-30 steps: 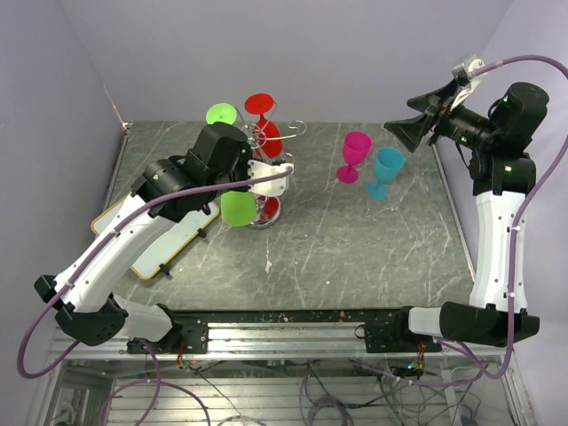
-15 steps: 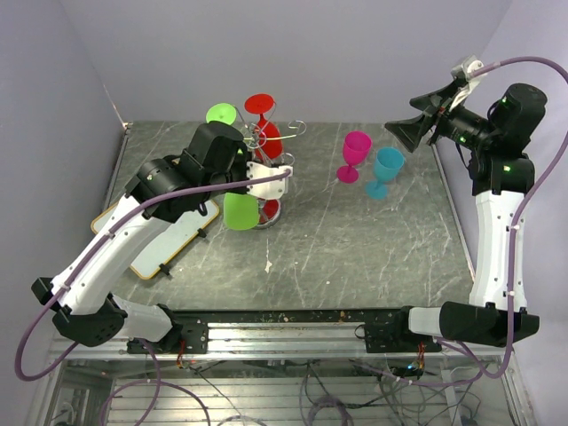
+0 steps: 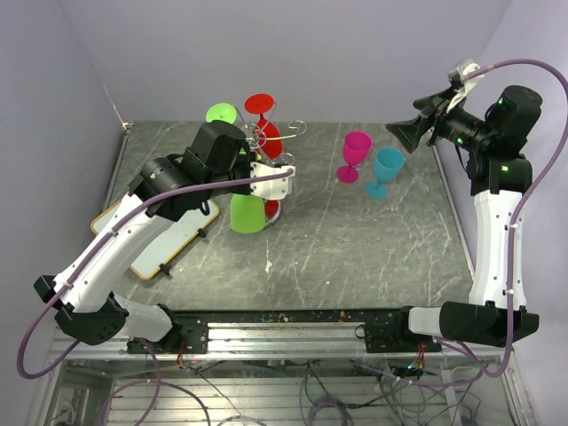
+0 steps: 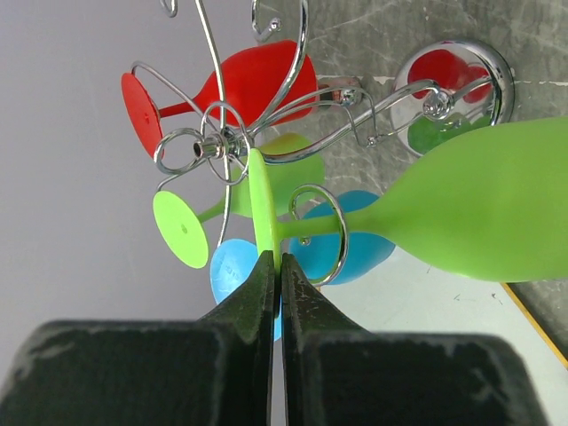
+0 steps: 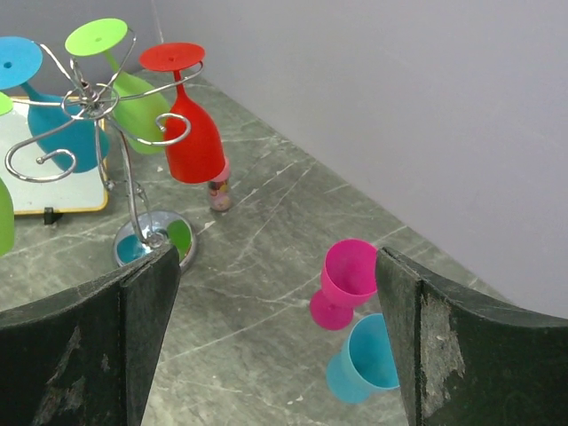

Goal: Place the wine glass upside down on the wine glass rack

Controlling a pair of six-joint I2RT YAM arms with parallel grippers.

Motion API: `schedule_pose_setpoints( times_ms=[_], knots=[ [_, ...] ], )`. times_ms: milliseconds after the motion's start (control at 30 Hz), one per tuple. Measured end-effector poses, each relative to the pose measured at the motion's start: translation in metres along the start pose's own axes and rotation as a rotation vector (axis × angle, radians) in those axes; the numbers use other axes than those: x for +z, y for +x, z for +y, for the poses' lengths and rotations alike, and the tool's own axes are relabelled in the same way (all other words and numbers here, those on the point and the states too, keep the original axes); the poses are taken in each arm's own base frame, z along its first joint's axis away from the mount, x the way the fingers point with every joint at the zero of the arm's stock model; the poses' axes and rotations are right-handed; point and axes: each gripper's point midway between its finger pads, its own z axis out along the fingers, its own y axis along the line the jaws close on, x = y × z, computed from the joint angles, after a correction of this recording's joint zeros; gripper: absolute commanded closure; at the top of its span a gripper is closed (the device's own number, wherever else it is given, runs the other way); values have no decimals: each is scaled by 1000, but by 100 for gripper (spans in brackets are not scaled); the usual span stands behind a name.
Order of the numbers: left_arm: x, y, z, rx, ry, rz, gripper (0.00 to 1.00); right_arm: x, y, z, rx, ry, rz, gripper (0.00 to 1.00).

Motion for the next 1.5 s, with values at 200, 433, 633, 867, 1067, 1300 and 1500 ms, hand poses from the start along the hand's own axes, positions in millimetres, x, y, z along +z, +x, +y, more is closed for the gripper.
schedule_pose_setpoints(
  times_ms=[200, 433, 633, 867, 1067, 1300, 1500],
  knots=[
    [10, 2, -8, 10, 24, 11, 87, 0, 2, -3, -4, 16, 9, 9],
    [15, 0, -10, 25, 29, 8, 78, 0, 10, -5, 4, 24, 25, 9],
    [16, 1, -11, 27, 33, 11, 66, 1, 12, -6, 2, 27, 29, 9],
    [16, 0, -10, 27, 32, 10, 55, 1, 17, -10, -10, 48, 43, 9],
    [15, 0, -9, 28, 28, 9, 48, 1, 30, -20, -23, 92, 74, 9],
    [7, -1, -1, 26, 8, 6, 36, -1, 67, -43, -25, 199, 168, 9],
    [-4, 0, -3, 20, 30, 6, 17, -5, 110, -67, -7, 312, 276, 9]
  ],
)
